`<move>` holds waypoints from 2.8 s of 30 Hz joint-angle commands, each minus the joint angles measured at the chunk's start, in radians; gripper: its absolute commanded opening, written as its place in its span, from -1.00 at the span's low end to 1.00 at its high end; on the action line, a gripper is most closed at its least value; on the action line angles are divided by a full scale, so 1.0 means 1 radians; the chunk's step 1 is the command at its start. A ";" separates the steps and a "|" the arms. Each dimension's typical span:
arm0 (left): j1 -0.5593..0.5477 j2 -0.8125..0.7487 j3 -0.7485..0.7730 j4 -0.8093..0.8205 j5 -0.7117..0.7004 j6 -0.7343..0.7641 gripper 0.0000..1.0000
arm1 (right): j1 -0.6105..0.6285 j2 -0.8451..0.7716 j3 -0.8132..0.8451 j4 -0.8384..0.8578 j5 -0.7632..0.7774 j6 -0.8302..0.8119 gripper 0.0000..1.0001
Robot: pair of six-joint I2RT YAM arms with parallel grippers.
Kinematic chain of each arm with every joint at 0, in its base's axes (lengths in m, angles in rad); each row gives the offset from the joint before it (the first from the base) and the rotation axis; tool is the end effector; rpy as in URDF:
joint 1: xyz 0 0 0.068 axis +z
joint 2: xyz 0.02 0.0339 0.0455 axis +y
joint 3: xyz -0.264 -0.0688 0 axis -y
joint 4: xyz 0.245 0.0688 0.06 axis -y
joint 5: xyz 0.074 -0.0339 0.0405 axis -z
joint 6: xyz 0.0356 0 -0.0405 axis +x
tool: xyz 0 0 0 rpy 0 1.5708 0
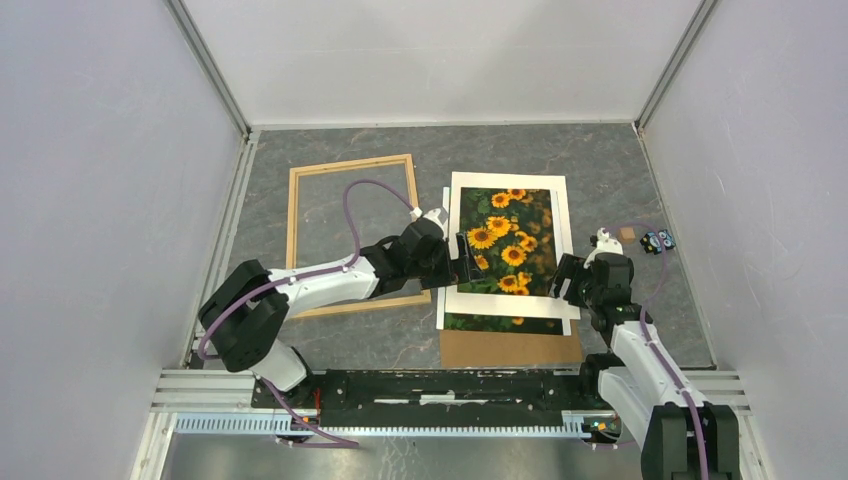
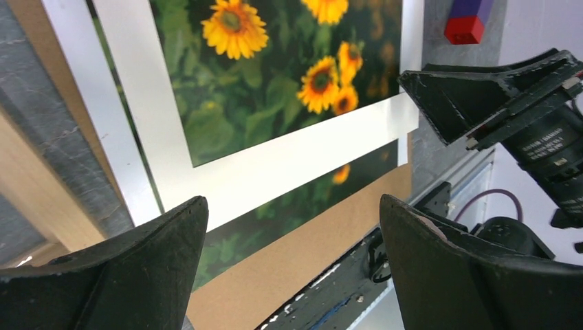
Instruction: Put the photo into the frame
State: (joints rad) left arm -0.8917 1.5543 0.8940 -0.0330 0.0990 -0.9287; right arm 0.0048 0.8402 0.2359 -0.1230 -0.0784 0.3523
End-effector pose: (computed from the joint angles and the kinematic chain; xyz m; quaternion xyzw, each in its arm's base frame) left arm 0.2046 -0.2591 0.2046 0.0043 0.9044 -0.3625 0.2250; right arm 0.1613 0.0036 0.1475 0.1418 0.9007 0.1078 0.3962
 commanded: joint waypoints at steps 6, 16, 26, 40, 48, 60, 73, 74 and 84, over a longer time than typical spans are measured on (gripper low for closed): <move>-0.001 0.052 0.010 -0.014 -0.013 0.052 1.00 | 0.001 -0.046 0.045 -0.214 0.059 0.072 0.70; -0.001 0.139 -0.045 0.028 -0.037 0.017 1.00 | 0.003 -0.035 0.039 -0.294 -0.034 0.086 0.72; -0.001 0.156 -0.100 0.080 -0.049 0.002 1.00 | 0.003 -0.128 0.077 -0.273 -0.256 0.121 0.73; 0.000 0.124 -0.121 0.088 -0.067 0.000 1.00 | 0.002 -0.240 0.109 -0.367 -0.178 0.169 0.82; -0.001 0.117 -0.099 0.115 0.009 0.004 1.00 | 0.002 -0.151 0.182 -0.318 0.258 0.087 0.91; -0.002 0.123 -0.104 0.232 0.115 -0.054 1.00 | -0.046 0.069 0.156 -0.157 0.243 -0.007 0.88; -0.003 0.204 -0.117 0.272 0.110 -0.126 1.00 | -0.046 0.080 0.009 -0.112 -0.011 0.049 0.82; -0.002 0.211 -0.117 0.274 0.109 -0.128 1.00 | -0.046 0.080 0.002 -0.108 -0.018 0.052 0.82; 0.000 0.223 -0.184 0.525 0.144 -0.206 1.00 | -0.046 0.074 -0.021 -0.095 -0.055 0.057 0.82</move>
State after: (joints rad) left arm -0.8913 1.7477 0.7734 0.3630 0.2291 -1.0679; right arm -0.0467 0.8974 0.2672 -0.1425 -0.0284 0.3698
